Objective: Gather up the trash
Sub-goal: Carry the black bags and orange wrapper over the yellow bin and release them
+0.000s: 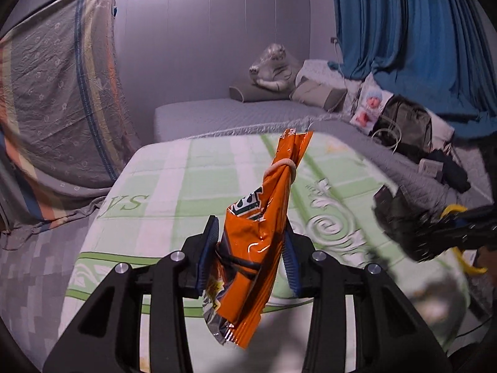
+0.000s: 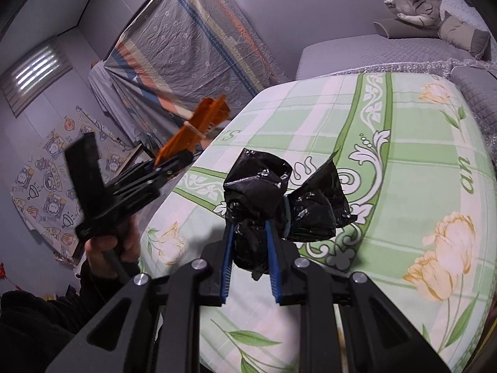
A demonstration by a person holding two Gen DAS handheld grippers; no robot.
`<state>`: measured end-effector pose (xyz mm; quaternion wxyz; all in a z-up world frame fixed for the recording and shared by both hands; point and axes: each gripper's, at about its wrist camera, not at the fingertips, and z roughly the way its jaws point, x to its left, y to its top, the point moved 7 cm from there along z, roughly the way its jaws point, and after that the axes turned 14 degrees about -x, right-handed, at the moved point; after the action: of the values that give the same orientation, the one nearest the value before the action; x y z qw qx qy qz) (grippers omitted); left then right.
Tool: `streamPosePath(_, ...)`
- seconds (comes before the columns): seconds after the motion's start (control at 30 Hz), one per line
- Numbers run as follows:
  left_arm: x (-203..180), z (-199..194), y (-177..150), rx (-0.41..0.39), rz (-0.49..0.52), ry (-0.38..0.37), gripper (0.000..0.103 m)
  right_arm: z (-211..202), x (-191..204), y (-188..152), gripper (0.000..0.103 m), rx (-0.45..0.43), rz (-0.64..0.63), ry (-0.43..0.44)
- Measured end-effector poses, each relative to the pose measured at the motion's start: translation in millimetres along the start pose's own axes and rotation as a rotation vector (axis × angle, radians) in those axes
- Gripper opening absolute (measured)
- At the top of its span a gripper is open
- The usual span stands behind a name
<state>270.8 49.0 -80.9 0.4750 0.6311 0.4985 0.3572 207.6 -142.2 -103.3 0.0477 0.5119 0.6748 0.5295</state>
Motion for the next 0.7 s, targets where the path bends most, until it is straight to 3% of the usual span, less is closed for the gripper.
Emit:
streamPosePath(0.17,-41.7,-19.7,23.7,-0.069,0.008,-0.012,0.037,-32.6,-4.0,4.4,0.019,-0.061,0.005,-0.021)
streamPosePath(0.37,-103.2,-35.2,51.2,-0.152,0.040,-0.106,0.037,-80.5,-15.8,14.3,0.019,-0.159,0.013,-0.070)
streamPosePath(0.7,-196.0,-40.2,69.3,-0.199,0.094,-0.277,0.037,-165.5,-59.6,30.5,0.019,-0.317,0.053,-0.201)
